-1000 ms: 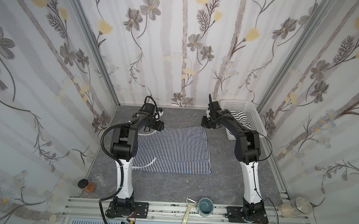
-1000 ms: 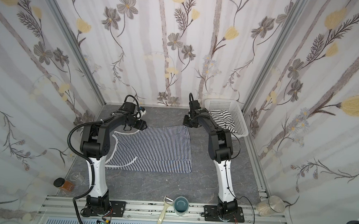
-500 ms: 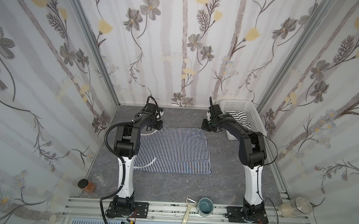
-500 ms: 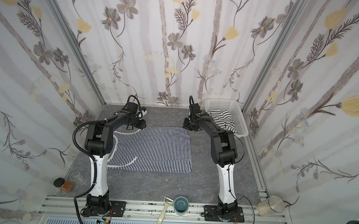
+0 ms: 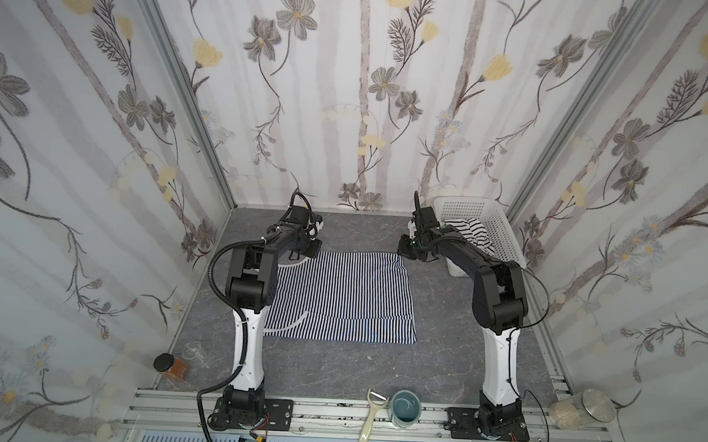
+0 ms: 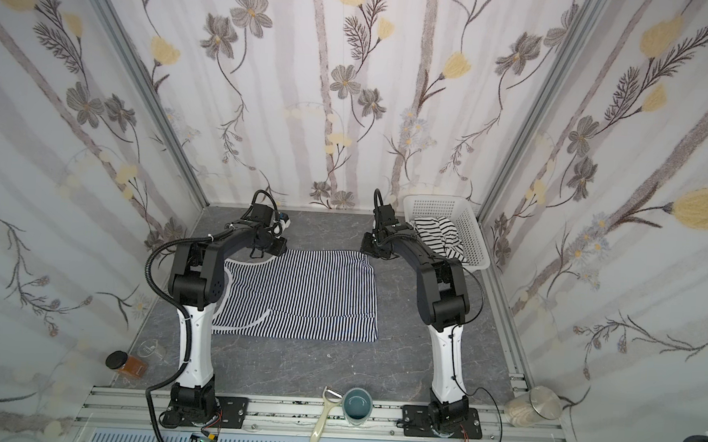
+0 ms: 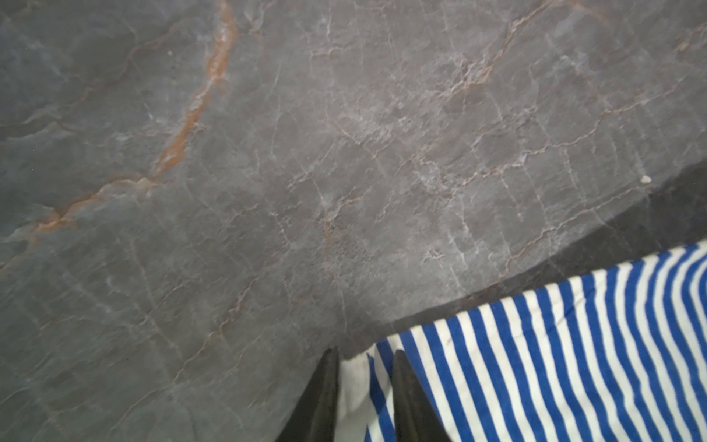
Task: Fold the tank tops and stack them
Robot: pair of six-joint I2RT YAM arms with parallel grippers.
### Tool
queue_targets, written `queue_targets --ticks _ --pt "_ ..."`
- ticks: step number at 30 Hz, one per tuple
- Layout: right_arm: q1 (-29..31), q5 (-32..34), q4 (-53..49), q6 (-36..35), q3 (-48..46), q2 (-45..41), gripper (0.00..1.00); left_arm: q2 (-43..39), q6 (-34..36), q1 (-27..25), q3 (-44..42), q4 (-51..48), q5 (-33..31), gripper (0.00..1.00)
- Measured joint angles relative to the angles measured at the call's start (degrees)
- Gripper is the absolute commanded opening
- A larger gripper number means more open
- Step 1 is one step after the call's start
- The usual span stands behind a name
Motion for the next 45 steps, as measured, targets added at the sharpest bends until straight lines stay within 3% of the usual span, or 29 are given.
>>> queue_targets --ticks 2,13,30,45 --pt "-0.1 -0.1 0.0 0.0 -0.4 -0.4 0.00 0.0 0.6 0.0 0.0 0.1 0.4 0.00" --pt "-0.7 -0.8 4.1 -0.1 -9.0 -7.2 0.00 -8.0 0.7 0.0 -6.0 0.6 1.8 0.00" --pt "-0.6 -2.8 15.0 0.4 -35.8 -24.4 0.00 -26.1 2.2 0.0 -27.6 2.3 4.4 0.00" --pt "1.6 -3.7 20.1 2.2 -49.0 -34.4 0.00 -37.7 2.2 -0.5 -41.4 3.2 5.5 0.03"
